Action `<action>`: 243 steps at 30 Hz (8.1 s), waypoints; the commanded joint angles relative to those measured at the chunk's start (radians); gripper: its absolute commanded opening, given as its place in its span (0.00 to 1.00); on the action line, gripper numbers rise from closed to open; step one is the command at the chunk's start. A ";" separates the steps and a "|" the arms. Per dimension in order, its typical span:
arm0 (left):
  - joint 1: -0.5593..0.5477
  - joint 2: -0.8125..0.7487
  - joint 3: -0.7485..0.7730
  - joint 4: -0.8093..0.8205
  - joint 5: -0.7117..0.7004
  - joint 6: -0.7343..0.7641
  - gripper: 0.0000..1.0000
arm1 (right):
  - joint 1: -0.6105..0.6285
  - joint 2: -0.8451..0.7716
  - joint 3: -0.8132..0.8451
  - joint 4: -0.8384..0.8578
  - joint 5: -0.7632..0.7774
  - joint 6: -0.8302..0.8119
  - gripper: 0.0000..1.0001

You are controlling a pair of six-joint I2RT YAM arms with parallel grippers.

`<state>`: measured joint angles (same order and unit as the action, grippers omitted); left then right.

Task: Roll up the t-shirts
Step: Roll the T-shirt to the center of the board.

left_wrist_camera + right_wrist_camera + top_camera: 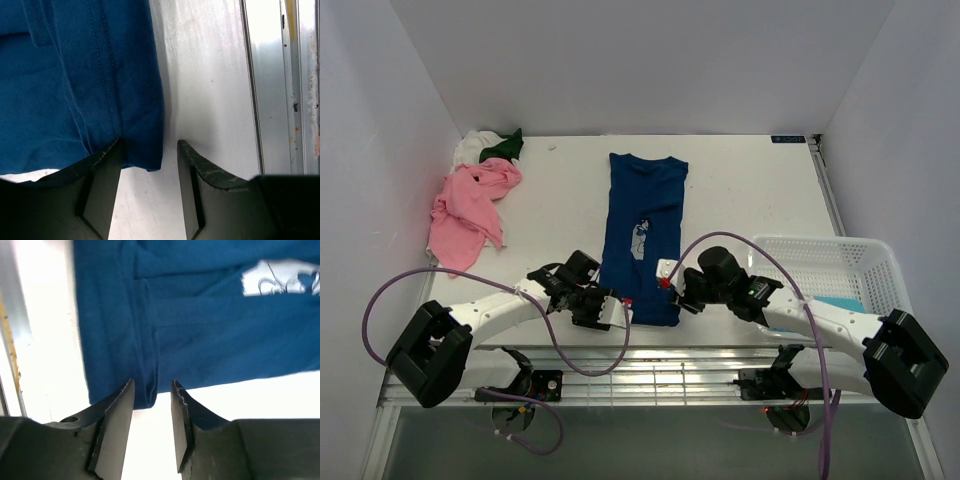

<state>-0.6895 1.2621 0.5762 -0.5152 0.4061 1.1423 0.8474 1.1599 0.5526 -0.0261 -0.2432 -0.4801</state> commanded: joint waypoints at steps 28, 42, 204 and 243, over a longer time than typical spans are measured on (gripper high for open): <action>-0.004 -0.006 0.007 0.038 -0.043 -0.122 0.28 | 0.122 0.165 -0.031 0.040 0.025 -0.164 0.35; 0.102 0.013 0.226 -0.439 0.220 -0.141 0.00 | 0.088 0.023 0.055 -0.261 -0.290 -0.221 0.08; 0.229 0.308 0.408 -0.621 0.318 -0.079 0.02 | -0.091 0.196 0.156 -0.322 -0.427 -0.072 0.18; 0.292 0.580 0.662 -0.597 0.261 -0.279 0.27 | -0.022 0.194 0.115 0.028 -0.190 0.218 0.12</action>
<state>-0.4023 1.8885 1.2110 -1.1034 0.6682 0.8482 0.8261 1.3109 0.6357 -0.0261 -0.4732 -0.2867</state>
